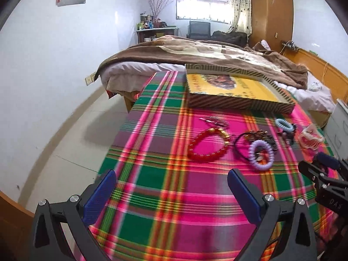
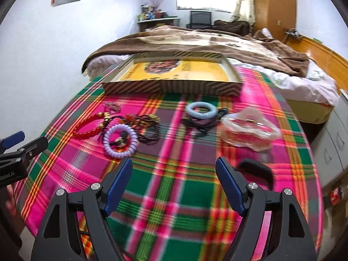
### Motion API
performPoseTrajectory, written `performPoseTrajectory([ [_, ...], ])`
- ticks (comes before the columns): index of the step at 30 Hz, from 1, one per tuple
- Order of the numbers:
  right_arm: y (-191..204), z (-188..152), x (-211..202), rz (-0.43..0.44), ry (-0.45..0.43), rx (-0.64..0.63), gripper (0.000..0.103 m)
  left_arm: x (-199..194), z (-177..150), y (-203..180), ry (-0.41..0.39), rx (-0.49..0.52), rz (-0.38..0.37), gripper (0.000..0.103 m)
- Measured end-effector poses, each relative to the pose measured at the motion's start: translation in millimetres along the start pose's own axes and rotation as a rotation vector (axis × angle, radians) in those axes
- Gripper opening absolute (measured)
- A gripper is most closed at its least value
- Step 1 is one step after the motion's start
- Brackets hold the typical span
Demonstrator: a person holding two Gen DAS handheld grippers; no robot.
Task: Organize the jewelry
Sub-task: 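Reach the right tool to the lavender coil hair tie and grasp it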
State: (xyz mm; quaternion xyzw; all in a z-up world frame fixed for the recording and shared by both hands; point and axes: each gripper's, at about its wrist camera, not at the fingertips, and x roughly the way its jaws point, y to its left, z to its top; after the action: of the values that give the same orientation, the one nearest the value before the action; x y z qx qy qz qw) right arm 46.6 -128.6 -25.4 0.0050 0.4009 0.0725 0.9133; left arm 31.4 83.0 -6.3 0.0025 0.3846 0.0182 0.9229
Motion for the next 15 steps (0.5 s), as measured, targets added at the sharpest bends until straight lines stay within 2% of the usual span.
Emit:
performPoseTrajectory([
  [3,9,5,11,0.038,0.011,-0.015,0.07,7,1,10,0.009,-0.009,-0.017,0.103],
  [4,12,7,15,0.044,0.016,-0.018,0.063,9,1,12,0.014,-0.012,-0.022,0.103],
  [10,21,12,35,0.092,0.055,-0.021,0.054,23,2,23,0.044,-0.03,-0.07,0.103],
  [12,24,13,39,0.099,0.065,-0.026,0.048,26,2,24,0.048,-0.034,-0.075,0.103],
  [13,25,13,41,0.1,0.073,-0.027,0.041,28,3,25,0.052,-0.035,-0.084,0.103],
  [15,27,13,46,0.102,0.086,-0.027,0.037,31,4,26,0.059,-0.038,-0.085,0.103],
])
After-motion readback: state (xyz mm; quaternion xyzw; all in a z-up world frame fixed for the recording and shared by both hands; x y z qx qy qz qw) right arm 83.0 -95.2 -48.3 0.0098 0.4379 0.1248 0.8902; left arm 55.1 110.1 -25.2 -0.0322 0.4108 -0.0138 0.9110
